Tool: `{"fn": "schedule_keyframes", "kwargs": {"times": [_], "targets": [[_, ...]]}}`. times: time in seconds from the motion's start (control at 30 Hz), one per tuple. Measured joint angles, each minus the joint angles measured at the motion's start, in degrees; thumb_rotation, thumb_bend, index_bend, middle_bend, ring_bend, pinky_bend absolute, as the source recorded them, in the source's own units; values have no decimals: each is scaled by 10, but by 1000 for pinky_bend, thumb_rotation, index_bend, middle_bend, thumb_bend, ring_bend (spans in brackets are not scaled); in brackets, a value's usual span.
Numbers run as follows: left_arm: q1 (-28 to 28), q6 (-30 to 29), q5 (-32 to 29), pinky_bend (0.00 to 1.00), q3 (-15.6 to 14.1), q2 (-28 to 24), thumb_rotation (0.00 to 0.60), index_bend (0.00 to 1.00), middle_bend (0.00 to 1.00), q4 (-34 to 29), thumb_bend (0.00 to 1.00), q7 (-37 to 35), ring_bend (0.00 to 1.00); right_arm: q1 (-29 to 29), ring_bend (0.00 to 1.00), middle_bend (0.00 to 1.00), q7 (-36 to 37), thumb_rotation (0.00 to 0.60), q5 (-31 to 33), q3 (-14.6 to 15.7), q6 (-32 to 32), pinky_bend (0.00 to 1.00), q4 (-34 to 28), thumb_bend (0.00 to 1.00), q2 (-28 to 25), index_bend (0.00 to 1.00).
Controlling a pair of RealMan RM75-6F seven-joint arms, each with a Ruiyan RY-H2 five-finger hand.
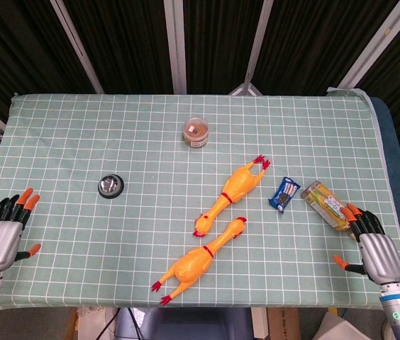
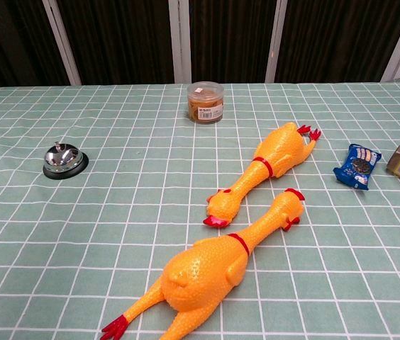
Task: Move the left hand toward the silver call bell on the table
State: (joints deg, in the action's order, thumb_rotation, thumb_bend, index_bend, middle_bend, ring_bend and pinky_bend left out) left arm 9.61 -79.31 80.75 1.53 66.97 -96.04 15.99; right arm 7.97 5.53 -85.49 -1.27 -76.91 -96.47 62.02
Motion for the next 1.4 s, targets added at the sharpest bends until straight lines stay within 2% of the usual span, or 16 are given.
{"fn": "schedule_keyframes", "kwargs": {"times": [0.63,0.83,0.93,1.1,1.4], "targets": [[4,5,5,0,0,4,600,0,0,-1,79,3,0,-9,0,0,7,600,-13,-4,-30,0,11,251,9,0],[16,19,2,0,6,9,600,0,0,-4,141,10,0,-11,0,0,12,600,-14,-3,-32,0,13,251,8,0],[29,26,5,0,15,11,600,0,0,-5,238,11,0,-11,0,0,16,600,-14,-2,-31,0,12,252,6,0],[64,61,0,0,35,19,600,0,0,-2,523,27,0,-10,0,0,18,600,-15,-2,-29,0,12,252,5,0],[148,150,-55,0,75,99,600,0,0,63,706,88,0,-8,0,0,22,600,-8,-4,-23,0,12,252,5,0]]}}
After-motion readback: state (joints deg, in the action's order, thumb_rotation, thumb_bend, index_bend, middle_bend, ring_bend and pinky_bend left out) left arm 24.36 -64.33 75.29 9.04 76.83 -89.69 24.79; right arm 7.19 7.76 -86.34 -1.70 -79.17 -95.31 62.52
